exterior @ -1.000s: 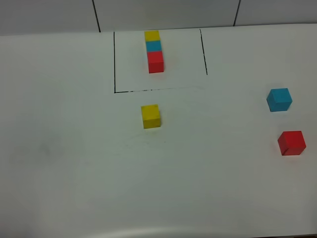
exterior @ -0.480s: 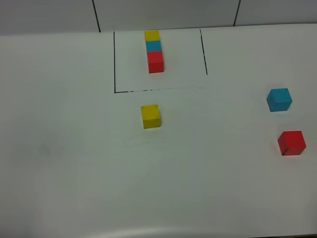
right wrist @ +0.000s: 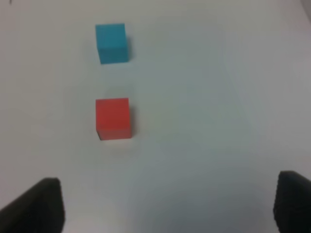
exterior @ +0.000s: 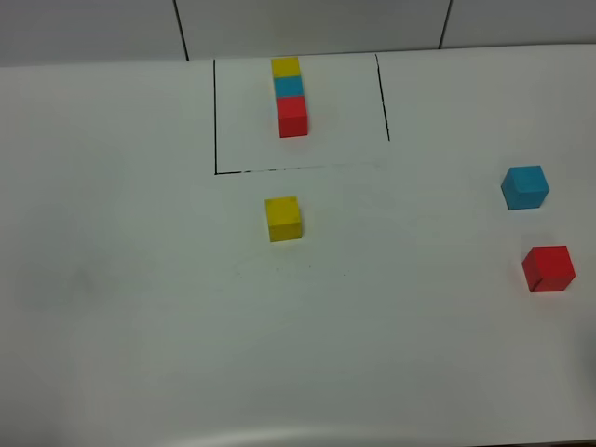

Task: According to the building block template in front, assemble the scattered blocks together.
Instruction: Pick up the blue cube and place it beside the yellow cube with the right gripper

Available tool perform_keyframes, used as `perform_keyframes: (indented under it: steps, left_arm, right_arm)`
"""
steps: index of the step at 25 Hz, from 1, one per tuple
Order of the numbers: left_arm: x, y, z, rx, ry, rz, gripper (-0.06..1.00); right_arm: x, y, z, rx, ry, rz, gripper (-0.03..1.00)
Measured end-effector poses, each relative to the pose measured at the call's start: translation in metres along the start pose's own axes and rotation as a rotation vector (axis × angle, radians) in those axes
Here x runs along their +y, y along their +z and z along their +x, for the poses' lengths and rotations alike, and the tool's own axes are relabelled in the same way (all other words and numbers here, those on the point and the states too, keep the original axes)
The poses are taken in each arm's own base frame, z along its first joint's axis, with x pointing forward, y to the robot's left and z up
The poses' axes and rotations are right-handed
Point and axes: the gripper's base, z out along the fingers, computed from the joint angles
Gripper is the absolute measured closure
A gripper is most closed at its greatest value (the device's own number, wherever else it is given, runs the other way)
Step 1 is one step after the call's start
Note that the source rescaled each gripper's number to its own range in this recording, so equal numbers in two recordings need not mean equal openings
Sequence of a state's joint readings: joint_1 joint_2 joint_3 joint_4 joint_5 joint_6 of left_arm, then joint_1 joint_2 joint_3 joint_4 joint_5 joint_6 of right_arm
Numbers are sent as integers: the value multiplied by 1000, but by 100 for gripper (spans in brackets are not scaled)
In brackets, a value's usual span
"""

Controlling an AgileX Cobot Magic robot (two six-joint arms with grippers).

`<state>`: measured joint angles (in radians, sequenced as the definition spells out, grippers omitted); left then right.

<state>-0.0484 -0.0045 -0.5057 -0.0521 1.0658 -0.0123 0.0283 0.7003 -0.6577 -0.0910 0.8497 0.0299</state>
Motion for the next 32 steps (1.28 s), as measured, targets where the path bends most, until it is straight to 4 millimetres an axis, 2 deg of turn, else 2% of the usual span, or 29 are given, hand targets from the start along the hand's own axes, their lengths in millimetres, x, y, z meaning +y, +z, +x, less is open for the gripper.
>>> perform_keyframes:
  steps: [5, 8, 15, 22, 32]
  left_arm:
    - [0, 0, 0, 0, 0, 0, 10]
    - [0, 0, 0, 0, 0, 0, 10]
    - [0, 0, 0, 1, 0, 0, 10]
    - [0, 0, 0, 1, 0, 0, 10]
    - [0, 0, 0, 1, 0, 0, 10]
  right_arm:
    - [3, 64, -54, 209, -69, -13, 22]
    - [5, 100, -76, 283, -79, -18, 22]
    - [11, 172, -98, 366, -109, -55, 22]
    - [18, 209, -111, 334, -84, -96, 22]
    - [20, 235, -112, 354, -106, -102, 22]
